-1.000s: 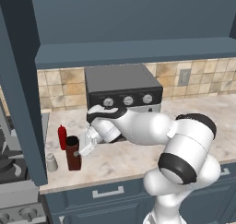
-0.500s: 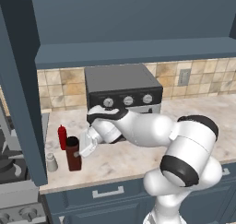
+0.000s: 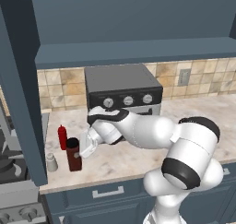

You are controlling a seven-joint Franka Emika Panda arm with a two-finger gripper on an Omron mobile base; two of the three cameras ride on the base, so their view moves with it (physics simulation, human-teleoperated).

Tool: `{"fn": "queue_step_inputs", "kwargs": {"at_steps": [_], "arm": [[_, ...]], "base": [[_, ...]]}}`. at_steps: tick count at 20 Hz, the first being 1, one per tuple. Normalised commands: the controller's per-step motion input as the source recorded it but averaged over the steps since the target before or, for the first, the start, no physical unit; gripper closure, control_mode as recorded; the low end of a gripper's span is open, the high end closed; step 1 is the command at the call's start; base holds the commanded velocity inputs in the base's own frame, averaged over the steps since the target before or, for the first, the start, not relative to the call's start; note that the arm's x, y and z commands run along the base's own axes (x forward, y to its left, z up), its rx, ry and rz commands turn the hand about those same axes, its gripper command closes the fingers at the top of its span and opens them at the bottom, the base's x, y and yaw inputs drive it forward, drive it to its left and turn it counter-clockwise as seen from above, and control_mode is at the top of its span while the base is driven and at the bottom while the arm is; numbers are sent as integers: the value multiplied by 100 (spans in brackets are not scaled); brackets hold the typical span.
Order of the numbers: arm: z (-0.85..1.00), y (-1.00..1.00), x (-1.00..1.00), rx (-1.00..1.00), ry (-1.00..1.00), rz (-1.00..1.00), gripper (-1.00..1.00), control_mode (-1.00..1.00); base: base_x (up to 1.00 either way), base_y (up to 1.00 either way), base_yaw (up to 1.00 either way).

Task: Collect the paprika, ketchup, and shaker from the cabinet and place them next to the stove.

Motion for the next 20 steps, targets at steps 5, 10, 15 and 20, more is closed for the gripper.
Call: {"fn": "queue_step_inputs", "kwargs": {"at_steps": [5,10,15,20], "arm": [[2,-11,1,0,0,3,-100,-100],[2,-10,1,0,0,3,-100,-100],[17,-5,0,0,-3,2,-100,-100],[35,-7,-1,0,-5,0,-100,-100]], "base": [[0,0,0],[0,0,0],[0,0,0],[0,0,0]]}}
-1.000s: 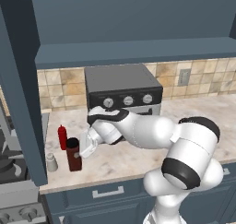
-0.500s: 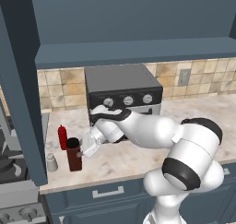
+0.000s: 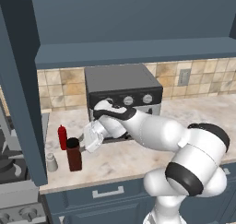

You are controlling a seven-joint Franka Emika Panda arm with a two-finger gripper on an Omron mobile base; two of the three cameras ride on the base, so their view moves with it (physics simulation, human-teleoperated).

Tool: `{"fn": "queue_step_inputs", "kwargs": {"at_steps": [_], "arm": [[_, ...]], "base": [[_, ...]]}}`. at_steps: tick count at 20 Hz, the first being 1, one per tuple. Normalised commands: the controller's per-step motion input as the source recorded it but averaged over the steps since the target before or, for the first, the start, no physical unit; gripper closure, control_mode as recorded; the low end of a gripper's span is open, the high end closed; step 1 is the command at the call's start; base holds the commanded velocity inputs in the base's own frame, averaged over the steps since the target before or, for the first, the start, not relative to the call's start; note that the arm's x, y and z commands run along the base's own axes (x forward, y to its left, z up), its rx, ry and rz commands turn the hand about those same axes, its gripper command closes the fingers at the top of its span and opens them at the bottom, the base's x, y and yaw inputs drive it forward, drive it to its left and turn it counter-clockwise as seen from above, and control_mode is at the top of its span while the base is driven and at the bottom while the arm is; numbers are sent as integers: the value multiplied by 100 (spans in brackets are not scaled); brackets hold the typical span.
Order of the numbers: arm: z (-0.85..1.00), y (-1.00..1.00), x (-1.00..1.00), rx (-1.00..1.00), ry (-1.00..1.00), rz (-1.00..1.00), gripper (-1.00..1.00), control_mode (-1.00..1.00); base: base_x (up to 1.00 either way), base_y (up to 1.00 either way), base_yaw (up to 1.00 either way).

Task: Collect the paprika, ketchup, and shaker from the cabinet and place them next to the stove.

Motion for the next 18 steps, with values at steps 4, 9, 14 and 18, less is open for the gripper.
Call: {"fn": "queue_step_inputs", "kwargs": {"at_steps": [4,9,14,18], "arm": [[37,-12,-8,0,-8,0,-100,-100],[38,-15,-19,0,-9,0,-100,-100],[34,-19,-32,0,-8,0,-100,-100],[32,-23,-41,0,-10,0,-100,-100]], "base": [[0,0,0],[0,0,0],[0,0,0],[0,0,0]]}}
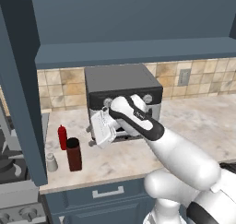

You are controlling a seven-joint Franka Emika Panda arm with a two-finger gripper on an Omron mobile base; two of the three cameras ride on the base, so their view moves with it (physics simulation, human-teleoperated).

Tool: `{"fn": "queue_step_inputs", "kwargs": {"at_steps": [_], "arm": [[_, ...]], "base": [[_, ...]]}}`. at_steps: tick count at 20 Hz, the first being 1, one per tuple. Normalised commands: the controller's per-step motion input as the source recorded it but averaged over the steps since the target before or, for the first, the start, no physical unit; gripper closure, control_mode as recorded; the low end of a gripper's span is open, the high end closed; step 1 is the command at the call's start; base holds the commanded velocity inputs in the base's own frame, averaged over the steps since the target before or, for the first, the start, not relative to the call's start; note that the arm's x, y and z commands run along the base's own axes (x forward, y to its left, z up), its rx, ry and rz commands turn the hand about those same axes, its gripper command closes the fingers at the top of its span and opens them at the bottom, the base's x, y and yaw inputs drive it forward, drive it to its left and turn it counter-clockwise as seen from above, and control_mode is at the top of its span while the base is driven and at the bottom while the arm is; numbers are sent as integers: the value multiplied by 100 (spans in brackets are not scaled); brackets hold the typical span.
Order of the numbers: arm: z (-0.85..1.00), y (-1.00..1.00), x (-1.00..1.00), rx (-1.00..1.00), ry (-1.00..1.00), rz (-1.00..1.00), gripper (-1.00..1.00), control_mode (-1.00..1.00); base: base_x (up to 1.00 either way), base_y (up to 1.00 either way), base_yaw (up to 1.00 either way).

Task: Collect the paprika, ketchup, and shaker from the cabinet and place them next to the stove.

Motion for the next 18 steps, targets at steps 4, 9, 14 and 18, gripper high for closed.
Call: {"fn": "queue_step_inputs", "kwargs": {"at_steps": [4,9,14,18], "arm": [[34,-27,-48,0,-9,0,-100,-100],[35,-26,-55,0,-9,0,-100,-100],[36,-24,-60,0,-9,0,-100,-100],[36,-23,-64,0,-8,0,-100,-100]], "base": [[0,0,0],[0,0,0],[0,0,0],[0,0,0]]}}
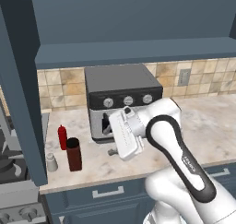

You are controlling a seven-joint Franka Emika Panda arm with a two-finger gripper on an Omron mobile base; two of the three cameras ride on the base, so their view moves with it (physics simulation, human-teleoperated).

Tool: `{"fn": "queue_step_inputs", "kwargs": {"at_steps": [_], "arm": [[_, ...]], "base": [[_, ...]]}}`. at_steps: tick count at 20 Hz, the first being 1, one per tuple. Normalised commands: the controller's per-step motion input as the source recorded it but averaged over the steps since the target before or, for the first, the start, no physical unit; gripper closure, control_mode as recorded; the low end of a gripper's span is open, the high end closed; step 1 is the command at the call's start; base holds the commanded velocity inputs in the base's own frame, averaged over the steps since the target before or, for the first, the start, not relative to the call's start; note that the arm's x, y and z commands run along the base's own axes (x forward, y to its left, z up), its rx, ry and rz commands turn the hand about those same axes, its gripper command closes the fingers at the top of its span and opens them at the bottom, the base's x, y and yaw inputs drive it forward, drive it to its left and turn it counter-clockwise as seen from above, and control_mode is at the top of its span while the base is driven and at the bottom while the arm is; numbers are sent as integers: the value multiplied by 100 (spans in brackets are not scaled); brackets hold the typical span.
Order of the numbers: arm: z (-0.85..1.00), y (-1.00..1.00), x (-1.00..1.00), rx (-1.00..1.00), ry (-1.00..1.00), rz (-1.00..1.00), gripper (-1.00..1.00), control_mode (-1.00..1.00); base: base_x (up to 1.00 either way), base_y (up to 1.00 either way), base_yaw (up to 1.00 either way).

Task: Collect the paprika, ketchup, and shaker from the cabinet and place them next to the stove.

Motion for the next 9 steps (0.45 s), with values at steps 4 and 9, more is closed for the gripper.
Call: {"fn": "queue_step_inputs", "kwargs": {"at_steps": [4,9], "arm": [[34,-23,-64,0,-6,0,-100,-100],[31,-26,-54,0,-4,-1,-100,-100]], "base": [[0,0,0],[0,0,0]]}}
